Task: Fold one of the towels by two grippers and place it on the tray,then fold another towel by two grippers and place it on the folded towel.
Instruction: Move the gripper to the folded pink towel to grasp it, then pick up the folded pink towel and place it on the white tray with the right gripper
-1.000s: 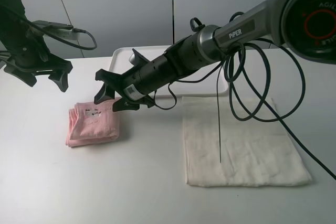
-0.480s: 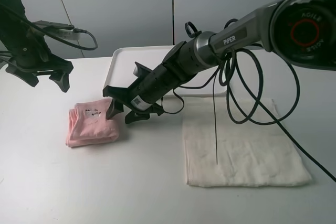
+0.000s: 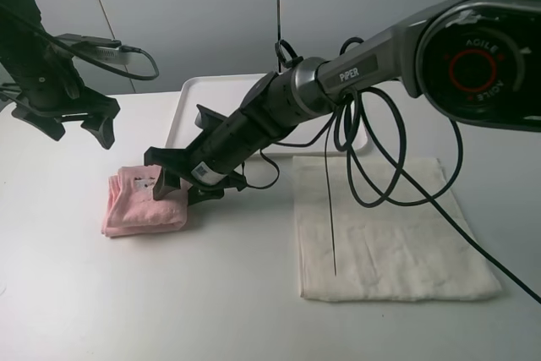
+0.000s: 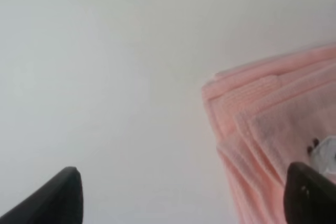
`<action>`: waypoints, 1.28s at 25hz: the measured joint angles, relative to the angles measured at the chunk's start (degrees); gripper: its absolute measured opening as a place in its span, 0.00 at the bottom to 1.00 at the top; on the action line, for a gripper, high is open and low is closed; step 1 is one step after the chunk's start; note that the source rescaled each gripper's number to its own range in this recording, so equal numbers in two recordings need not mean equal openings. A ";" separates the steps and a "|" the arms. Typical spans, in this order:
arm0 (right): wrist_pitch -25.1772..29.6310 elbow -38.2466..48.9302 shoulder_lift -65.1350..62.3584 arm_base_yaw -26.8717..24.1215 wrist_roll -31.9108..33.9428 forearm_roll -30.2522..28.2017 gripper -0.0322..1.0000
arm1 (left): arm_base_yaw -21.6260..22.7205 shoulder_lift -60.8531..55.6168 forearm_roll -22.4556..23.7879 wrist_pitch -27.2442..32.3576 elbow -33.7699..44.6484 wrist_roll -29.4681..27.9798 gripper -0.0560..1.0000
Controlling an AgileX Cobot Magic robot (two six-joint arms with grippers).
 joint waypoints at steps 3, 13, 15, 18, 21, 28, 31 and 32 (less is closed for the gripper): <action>-1.08 0.00 0.09 -0.02 0.48 0.00 0.41 | 0.00 0.00 -0.20 0.00 0.00 0.00 0.99; -0.71 -0.23 0.71 -0.02 -0.31 0.14 0.11 | 0.00 0.00 -0.51 0.20 0.00 0.24 0.99; -0.71 -0.23 0.59 -0.02 -1.03 0.14 0.11 | 0.00 0.00 -0.81 0.20 0.00 0.24 0.99; 0.11 -1.38 -0.26 -0.14 -2.20 -0.26 0.11 | 0.00 0.00 -1.29 0.20 0.00 0.24 0.99; 2.94 -4.43 -0.61 -1.49 -2.47 -0.26 0.11 | 0.00 0.00 -1.41 0.20 0.00 0.44 0.99; 5.45 -12.83 -0.90 -4.34 2.89 -11.54 0.11 | 0.00 0.00 -1.78 0.20 0.00 1.38 0.99; 5.68 -14.65 -0.90 -5.96 6.26 -16.87 0.11 | 0.00 0.00 -1.78 0.20 0.00 1.38 0.99; 5.68 -15.10 -0.90 -6.73 6.81 -17.16 0.11 | 0.00 0.00 -1.78 0.20 0.00 1.38 0.99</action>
